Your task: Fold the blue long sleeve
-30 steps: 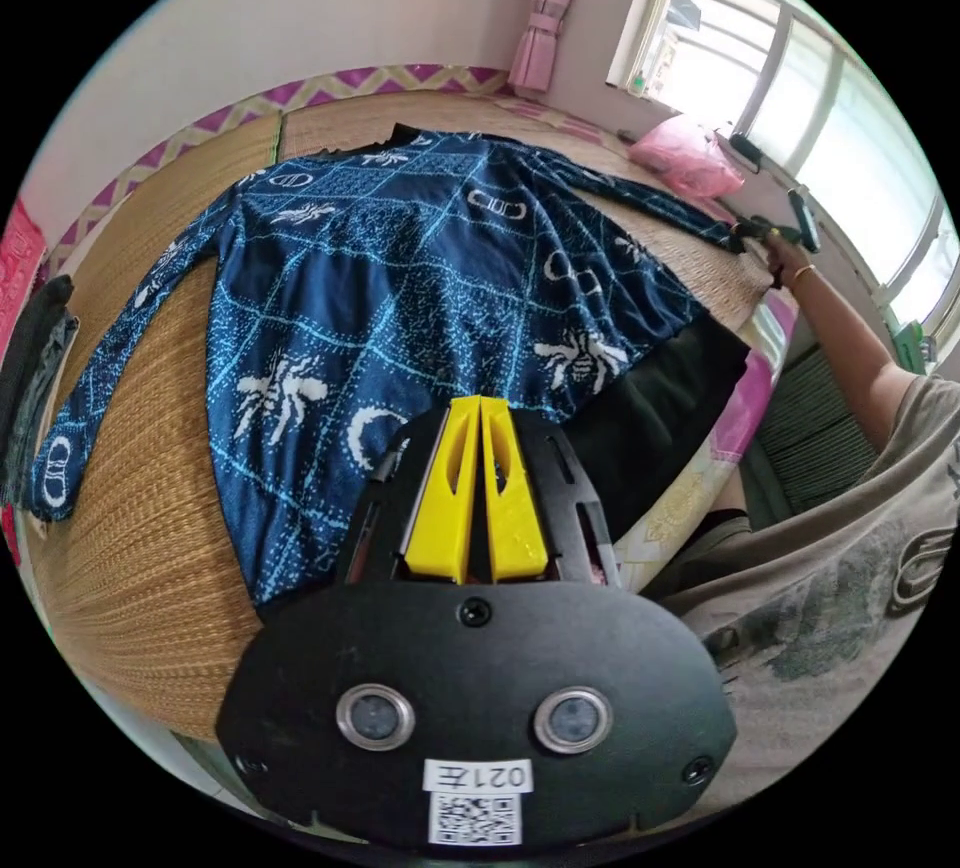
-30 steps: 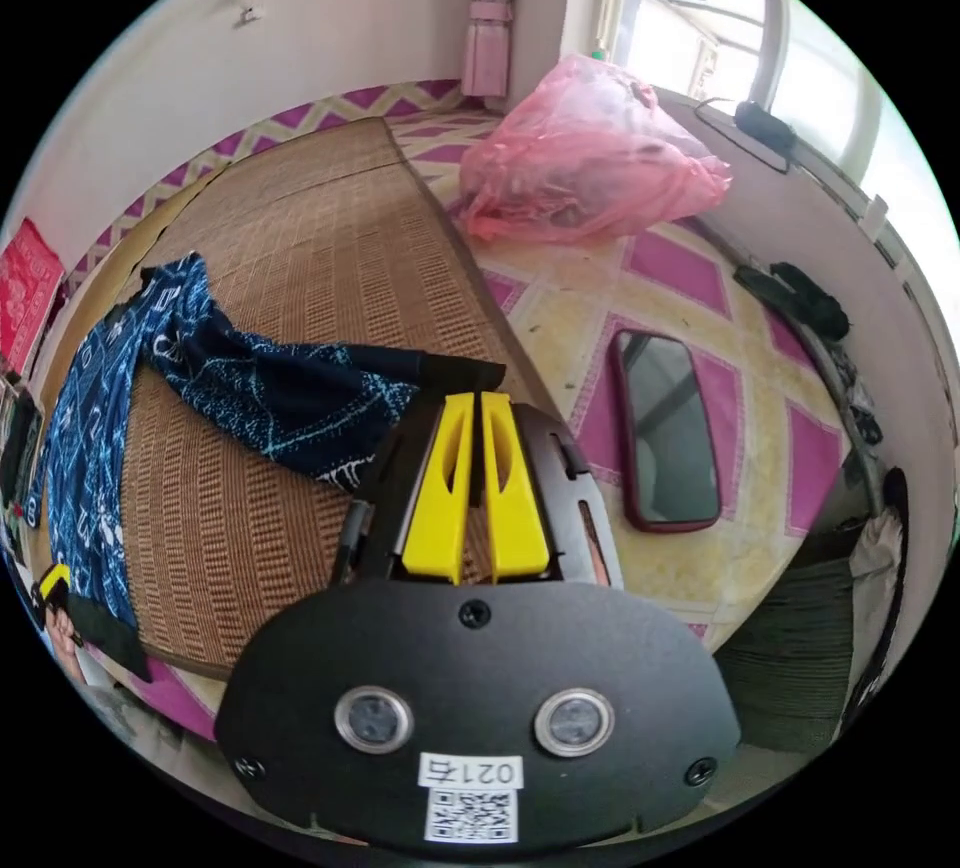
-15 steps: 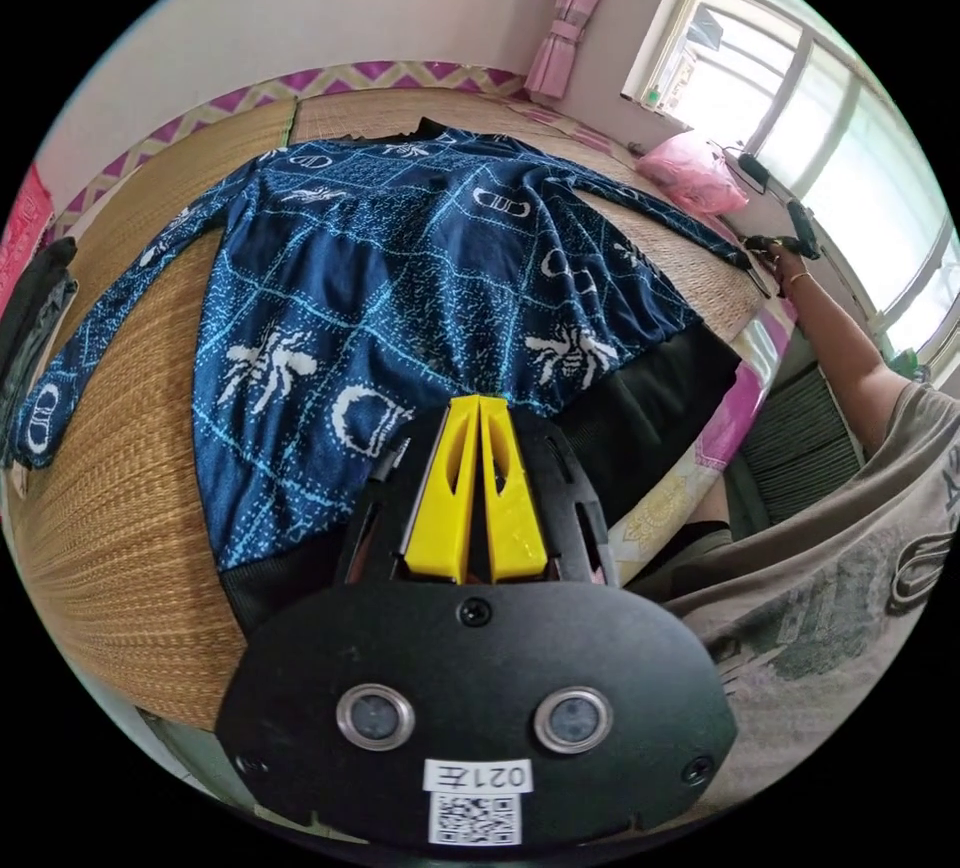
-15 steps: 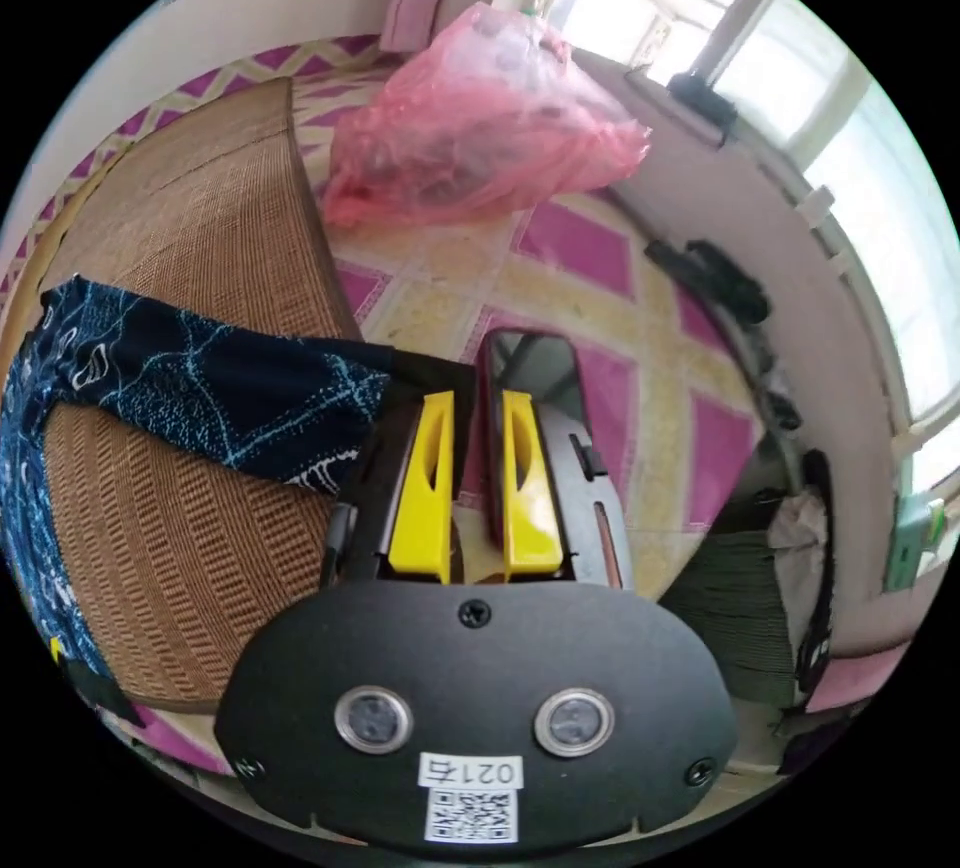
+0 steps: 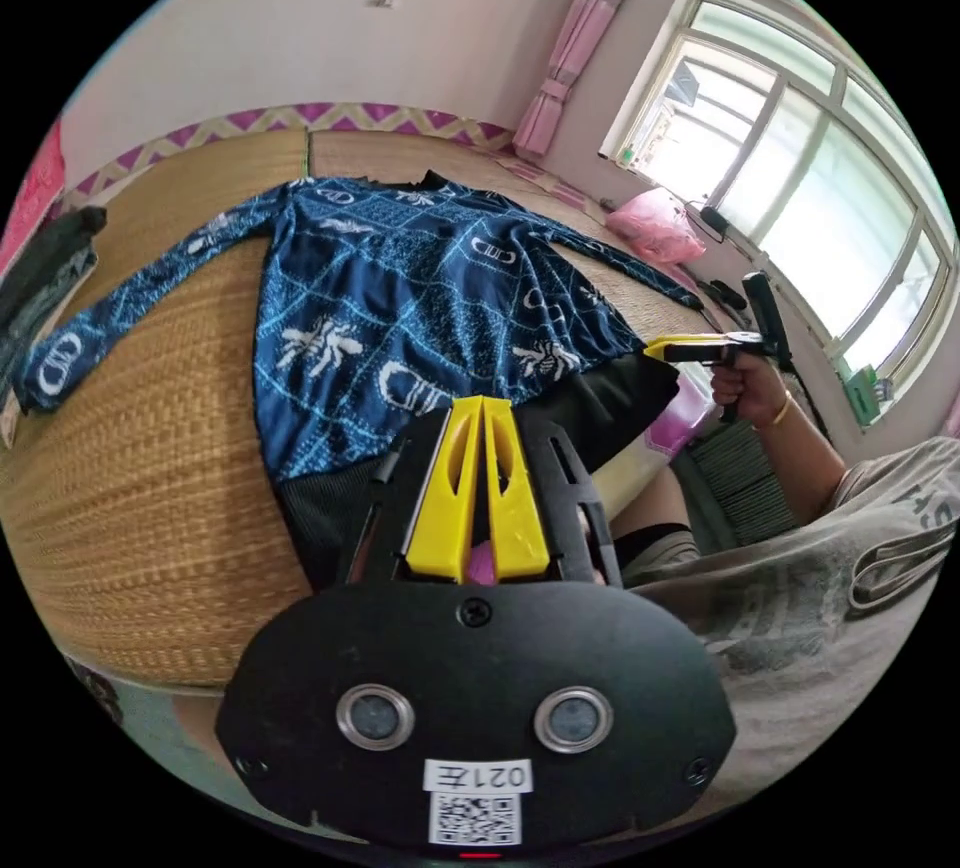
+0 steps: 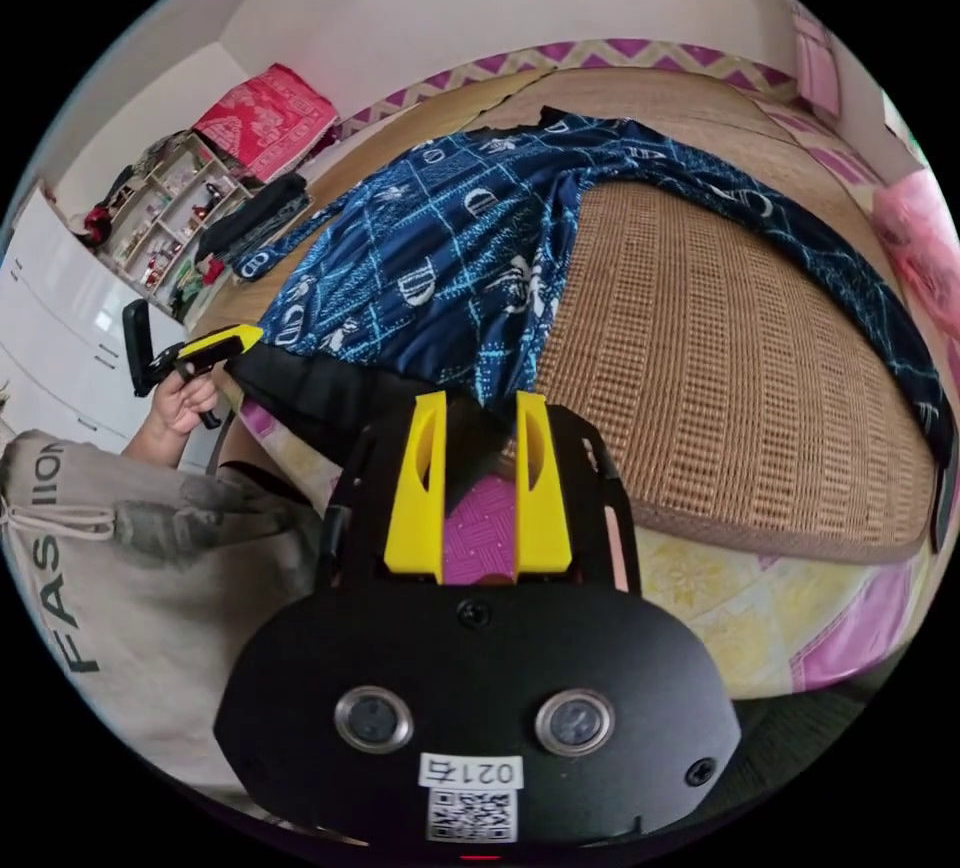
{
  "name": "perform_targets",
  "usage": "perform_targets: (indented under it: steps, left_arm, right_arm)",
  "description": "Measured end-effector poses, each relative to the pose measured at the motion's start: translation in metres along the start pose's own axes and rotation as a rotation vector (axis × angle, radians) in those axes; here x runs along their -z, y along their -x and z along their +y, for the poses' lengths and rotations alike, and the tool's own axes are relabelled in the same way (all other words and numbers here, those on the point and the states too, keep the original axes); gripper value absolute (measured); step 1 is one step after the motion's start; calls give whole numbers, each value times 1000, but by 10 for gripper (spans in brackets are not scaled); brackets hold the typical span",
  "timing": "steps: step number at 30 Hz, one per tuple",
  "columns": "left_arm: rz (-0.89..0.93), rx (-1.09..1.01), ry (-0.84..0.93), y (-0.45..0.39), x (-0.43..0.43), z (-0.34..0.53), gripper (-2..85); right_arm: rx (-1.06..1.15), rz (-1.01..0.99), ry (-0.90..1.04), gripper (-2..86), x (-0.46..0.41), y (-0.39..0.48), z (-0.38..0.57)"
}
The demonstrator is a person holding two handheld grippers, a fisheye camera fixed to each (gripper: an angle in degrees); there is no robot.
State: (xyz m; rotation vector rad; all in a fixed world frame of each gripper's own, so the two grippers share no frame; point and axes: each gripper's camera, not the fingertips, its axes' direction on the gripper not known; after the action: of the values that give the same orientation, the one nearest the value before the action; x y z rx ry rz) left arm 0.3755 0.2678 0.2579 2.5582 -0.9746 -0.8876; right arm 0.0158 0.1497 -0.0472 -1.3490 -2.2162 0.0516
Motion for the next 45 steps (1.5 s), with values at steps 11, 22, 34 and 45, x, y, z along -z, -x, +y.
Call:
perform_targets:
  steps: [11, 22, 34, 45]
  left_arm:
    - [78, 66, 49, 17, -58, 62, -9]
    - [231, 90, 75, 39, -98, 115, -9]
    - [-158, 164, -258, 128, -26, 148, -8]
    - [-424, 606, -377, 321, 21, 187, 108]
  right_arm:
    - [-121, 58, -72, 24, 56, -2, 33]
    - [-162, 79, -80, 10, 78, 10, 50]
    - [-120, 409, -74, 50, 100, 92, 2]
    - [-374, 399, -279, 27, 161, 73, 19]
